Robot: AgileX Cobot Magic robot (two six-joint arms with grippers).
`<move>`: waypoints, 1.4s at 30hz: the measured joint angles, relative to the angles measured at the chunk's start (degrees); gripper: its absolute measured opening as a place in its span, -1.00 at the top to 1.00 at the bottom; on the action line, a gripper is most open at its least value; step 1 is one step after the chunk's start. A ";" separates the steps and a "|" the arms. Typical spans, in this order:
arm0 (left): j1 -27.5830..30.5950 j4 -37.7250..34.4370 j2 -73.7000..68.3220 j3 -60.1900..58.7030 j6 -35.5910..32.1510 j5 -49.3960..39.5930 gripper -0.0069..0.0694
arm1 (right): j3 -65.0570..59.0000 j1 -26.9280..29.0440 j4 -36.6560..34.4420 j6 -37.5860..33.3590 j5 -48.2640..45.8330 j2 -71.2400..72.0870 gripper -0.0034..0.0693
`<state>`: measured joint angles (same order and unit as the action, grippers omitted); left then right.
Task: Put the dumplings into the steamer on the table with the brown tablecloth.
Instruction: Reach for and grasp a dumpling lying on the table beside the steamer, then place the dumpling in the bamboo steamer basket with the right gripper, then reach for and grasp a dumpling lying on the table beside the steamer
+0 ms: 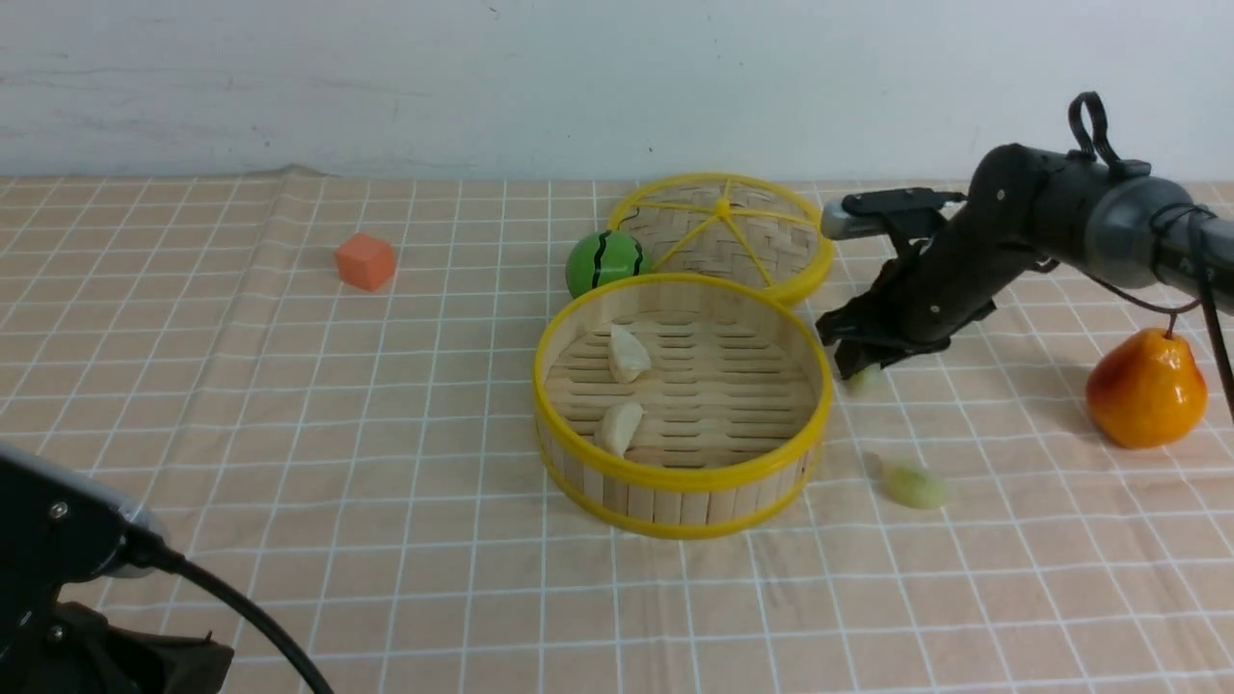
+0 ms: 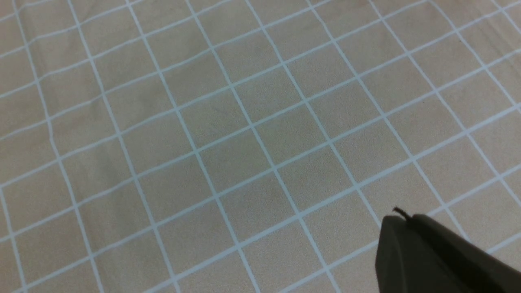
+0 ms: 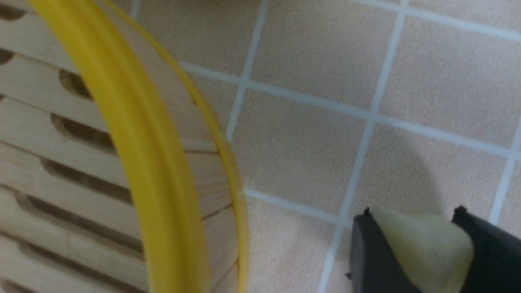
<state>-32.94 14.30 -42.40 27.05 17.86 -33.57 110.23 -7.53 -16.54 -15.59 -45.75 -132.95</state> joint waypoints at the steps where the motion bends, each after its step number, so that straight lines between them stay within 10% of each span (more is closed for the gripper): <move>1: 0.00 0.00 0.00 0.00 0.00 0.00 0.85 | 0.47 0.00 0.00 -0.11 -1.70 0.37 0.24; 21: 0.00 -0.97 0.00 0.00 0.00 0.46 0.81 | 4.39 -8.62 -18.26 -20.12 0.27 -1.78 0.04; 30: 0.00 -3.81 0.08 0.00 0.00 0.46 0.81 | 4.39 -5.98 -17.41 -19.87 -8.71 10.29 -0.66; 42: 0.00 -9.76 0.07 0.00 0.00 1.07 0.80 | -7.26 -1.71 -1.92 -12.00 -14.96 18.98 -0.44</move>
<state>-32.94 4.54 -42.33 27.05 17.86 -32.50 102.97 -9.24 -18.47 -27.59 -60.70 -113.97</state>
